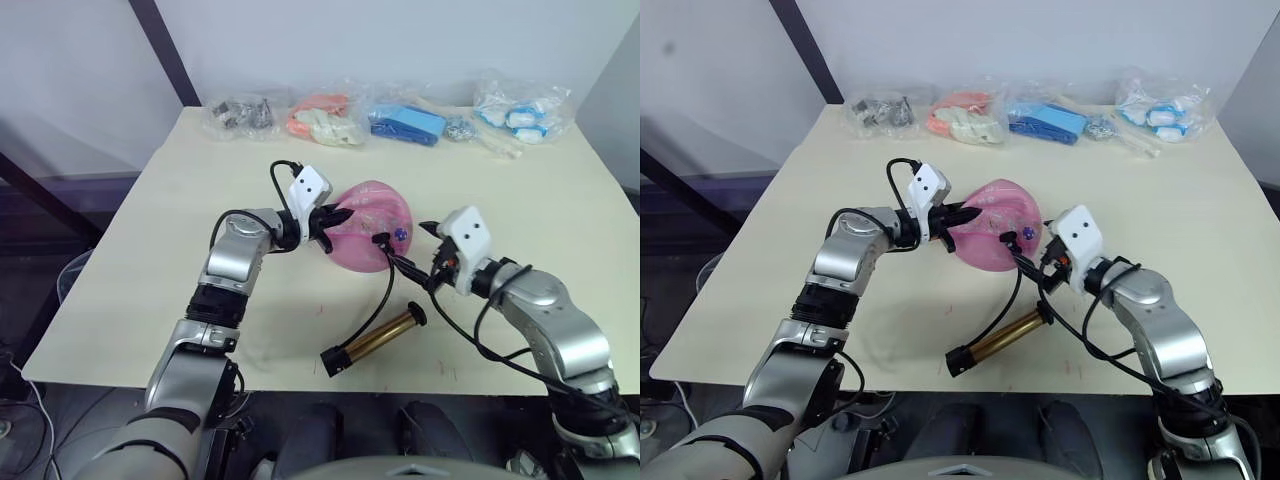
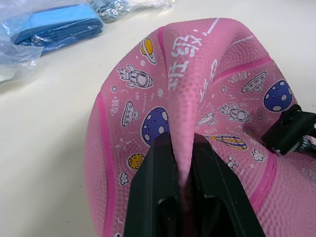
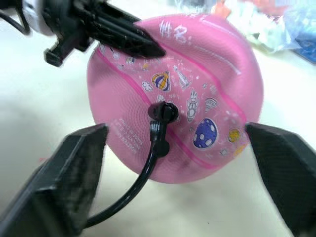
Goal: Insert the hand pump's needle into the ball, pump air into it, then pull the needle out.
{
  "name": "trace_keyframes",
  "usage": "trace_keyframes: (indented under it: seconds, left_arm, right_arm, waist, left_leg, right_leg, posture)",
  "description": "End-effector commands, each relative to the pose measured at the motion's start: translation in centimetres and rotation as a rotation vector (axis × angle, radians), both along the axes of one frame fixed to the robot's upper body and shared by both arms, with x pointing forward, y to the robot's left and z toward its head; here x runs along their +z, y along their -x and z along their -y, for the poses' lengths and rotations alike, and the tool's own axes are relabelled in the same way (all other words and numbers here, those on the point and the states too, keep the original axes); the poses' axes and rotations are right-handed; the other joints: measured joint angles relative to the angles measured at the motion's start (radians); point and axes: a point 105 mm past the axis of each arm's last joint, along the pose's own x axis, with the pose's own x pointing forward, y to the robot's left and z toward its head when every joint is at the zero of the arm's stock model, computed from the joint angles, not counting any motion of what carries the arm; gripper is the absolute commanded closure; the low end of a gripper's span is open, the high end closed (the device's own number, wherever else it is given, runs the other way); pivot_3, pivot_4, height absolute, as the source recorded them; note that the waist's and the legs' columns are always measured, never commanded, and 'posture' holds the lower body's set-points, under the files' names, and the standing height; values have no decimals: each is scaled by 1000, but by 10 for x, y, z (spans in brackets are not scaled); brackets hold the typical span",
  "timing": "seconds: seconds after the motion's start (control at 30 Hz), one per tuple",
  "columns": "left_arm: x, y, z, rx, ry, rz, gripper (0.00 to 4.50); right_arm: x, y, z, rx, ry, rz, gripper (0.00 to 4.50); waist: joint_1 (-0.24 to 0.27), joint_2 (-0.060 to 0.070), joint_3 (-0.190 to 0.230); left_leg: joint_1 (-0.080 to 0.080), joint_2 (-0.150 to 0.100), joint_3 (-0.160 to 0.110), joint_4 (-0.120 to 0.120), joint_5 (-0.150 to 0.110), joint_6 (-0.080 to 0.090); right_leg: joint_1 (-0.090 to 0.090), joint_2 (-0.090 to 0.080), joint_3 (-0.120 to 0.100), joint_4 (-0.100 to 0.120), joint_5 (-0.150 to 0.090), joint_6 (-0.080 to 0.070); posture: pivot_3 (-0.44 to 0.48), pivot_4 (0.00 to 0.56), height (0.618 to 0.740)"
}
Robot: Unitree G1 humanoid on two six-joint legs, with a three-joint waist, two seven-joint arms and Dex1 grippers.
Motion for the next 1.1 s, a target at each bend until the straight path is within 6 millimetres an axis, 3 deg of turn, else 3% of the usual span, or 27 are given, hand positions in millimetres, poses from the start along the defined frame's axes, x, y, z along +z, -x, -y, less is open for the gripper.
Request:
trace_keyframes:
  seconds: [0.03,0.27,0.37,0.53,0.6,1.1]
  left_arm:
    - [-44,6,-6,31,-73,-145,4500]
    - [-37,6,-6,9,-62,-128,4500]
    - [-32,5,-4,7,-50,-111,3321]
    - [-23,6,0,-20,-39,-71,768]
    - [-19,5,1,-21,-33,-56,100]
    - [40,7,9,-83,34,59,100]
  right_arm:
    - [25,15,11,32,-88,112,53]
    - [27,33,44,8,-87,218,53]
    - [25,40,51,15,-84,229,0]
    - [22,45,56,17,-82,224,0]
    - [22,45,57,15,-81,232,0]
    - [21,62,73,102,-130,274,0]
  waist:
    - [-2,0,0]
    - [-1,-2,2]
    - [-3,-2,3]
    - [-2,-6,10]
    - [-1,-7,11]
    - [-1,-7,27]
  left_leg:
    - [0,0,0,0,0,0]
    - [0,0,1,0,0,0]
    - [1,0,1,0,0,0]
    - [-1,1,1,0,0,0]
    - [-2,1,1,0,0,0]
    - [-13,1,0,7,3,-4]
  right_leg:
    - [0,0,1,0,0,0]
    - [0,0,1,0,0,1]
    - [0,0,1,0,0,1]
    - [-1,1,1,0,0,0]
    - [-1,1,1,0,1,-2]
    - [-8,1,-1,0,2,-4]
  posture:
    - [0,150,740]
    - [0,150,740]
    - [0,150,740]
    - [0,150,740]
    - [0,150,740]
    - [0,150,740]
